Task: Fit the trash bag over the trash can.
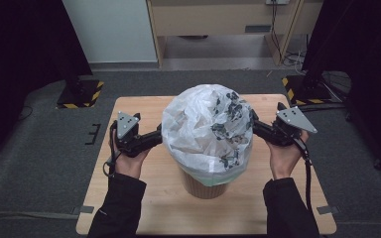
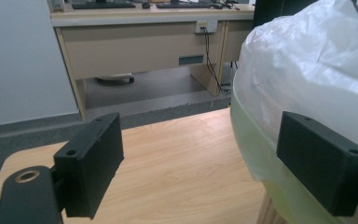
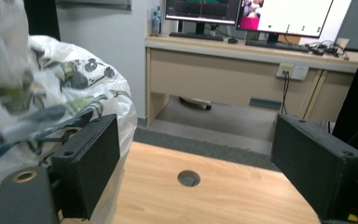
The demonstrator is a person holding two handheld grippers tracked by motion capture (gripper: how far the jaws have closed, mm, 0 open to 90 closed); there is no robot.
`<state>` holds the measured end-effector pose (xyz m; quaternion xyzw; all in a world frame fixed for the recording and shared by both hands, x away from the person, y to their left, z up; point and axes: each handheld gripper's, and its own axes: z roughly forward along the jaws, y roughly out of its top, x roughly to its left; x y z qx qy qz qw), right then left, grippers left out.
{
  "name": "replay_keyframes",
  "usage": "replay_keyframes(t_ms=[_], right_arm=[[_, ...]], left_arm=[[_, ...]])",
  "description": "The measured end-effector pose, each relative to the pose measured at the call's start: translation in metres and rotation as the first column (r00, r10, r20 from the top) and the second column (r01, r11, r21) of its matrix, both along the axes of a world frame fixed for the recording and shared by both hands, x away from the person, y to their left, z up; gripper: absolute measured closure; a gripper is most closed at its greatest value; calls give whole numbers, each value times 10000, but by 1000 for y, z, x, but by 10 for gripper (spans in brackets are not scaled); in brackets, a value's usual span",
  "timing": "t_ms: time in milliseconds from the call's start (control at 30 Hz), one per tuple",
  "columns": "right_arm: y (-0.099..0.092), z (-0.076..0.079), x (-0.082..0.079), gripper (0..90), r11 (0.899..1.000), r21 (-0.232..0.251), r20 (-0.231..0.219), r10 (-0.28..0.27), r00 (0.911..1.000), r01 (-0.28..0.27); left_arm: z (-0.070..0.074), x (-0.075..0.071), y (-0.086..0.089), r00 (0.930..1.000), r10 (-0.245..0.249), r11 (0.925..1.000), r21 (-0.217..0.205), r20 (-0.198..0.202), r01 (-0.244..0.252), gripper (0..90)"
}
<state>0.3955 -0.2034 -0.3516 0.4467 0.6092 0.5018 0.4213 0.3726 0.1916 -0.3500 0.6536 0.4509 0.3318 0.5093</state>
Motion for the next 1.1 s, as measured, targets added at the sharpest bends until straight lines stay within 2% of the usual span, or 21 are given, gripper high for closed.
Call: replay_keyframes(t_ms=[167, 333, 433, 733, 900, 1000, 1100], right_arm=[[3, -14, -3, 161, 10000, 26, -237, 89, 9997, -88], [7, -26, -7, 163, 9999, 6, -463, 120, 9989, -120], [9, -29, -10, 166, 9998, 155, -488, 142, 9987, -134], [12, -38, -17, 179, 9987, 498, -386, 79, 9992, -60], [12, -49, -17, 180, 9986, 523, -636, 112, 9979, -78], [10, -48, -18, 196, 9984, 551, -559, 150, 9983, -119], [2, -36, -22, 223, 9971, 744, -241, 172, 9996, -154]], left_arm=[[-11, -1, -2, 9990, -220, 9998, -1, -376, 220, 141], [-20, -4, -10, 9978, -522, 9986, 56, -420, 525, 141], [-22, -9, -12, 9983, -477, 9987, 145, -348, 483, 157], [-37, -12, -13, 9971, -473, 9979, 413, -597, 498, 149], [-46, -12, -13, 9961, -499, 9976, 434, -727, 532, 148], [-46, -14, -9, 9967, -482, 9981, 342, -658, 505, 148], [-42, -19, 0, 9983, -373, 9991, 159, -447, 380, 148]])
